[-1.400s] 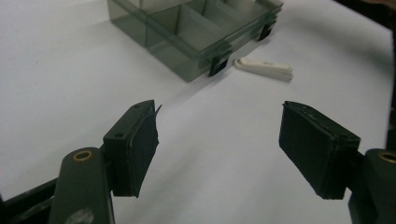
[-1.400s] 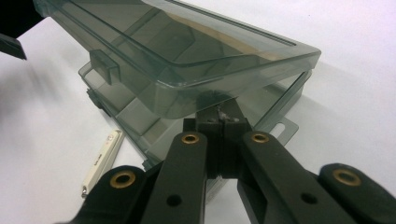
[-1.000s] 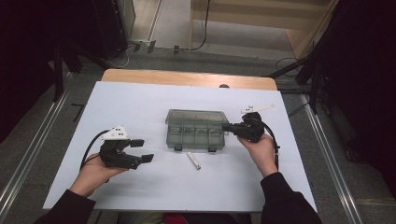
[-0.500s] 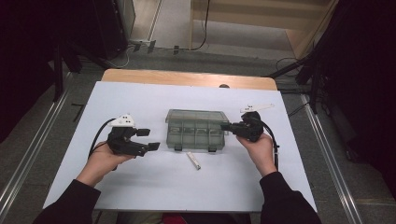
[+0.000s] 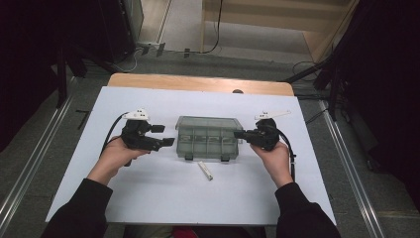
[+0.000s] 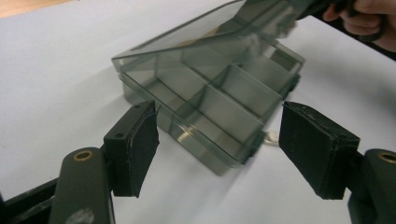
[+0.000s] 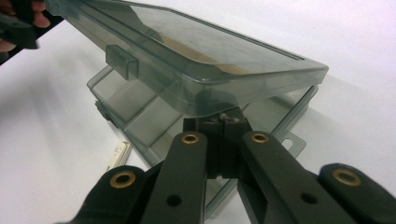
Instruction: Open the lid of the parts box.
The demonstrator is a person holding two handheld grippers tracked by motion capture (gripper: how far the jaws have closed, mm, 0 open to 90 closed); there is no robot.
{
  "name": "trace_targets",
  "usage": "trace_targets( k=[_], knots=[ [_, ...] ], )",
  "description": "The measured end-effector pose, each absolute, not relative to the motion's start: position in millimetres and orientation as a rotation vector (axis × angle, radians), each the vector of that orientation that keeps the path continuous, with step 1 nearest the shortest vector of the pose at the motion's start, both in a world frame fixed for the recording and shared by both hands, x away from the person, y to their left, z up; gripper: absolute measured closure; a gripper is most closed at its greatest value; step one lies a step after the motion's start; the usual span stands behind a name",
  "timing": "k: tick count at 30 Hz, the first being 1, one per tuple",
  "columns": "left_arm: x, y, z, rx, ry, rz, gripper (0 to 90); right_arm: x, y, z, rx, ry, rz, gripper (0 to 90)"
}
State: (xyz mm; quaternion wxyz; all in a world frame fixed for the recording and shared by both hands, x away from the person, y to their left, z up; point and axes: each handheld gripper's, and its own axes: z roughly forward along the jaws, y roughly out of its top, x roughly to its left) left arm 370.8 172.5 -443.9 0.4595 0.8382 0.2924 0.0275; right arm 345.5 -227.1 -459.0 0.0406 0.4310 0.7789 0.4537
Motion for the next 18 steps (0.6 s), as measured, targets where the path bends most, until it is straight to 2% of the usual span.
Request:
trace_targets(
  k=[4, 8, 13, 18],
  knots=[
    [374.8, 166.7, -448.7, 2.078, 0.707, 0.107, 28.0, 345.2, -227.2, -458.4, 1.314, 2.377, 1.39, 90.0],
    [379.4, 162.0, -454.5, 2.06, 0.727, 0.067, 30.9, 345.1, -227.0, -458.4, 1.316, 2.38, 1.391, 90.0],
    [384.1, 155.4, -459.9, 2.046, 0.727, 0.113, 32.7, 345.4, -225.9, -459.4, 1.318, 2.38, 1.397, 90.0],
    [394.0, 150.5, -464.2, 2.048, 0.752, 0.086, 33.0, 345.2, -223.3, -460.5, 1.317, 2.382, 1.393, 90.0]
  ],
)
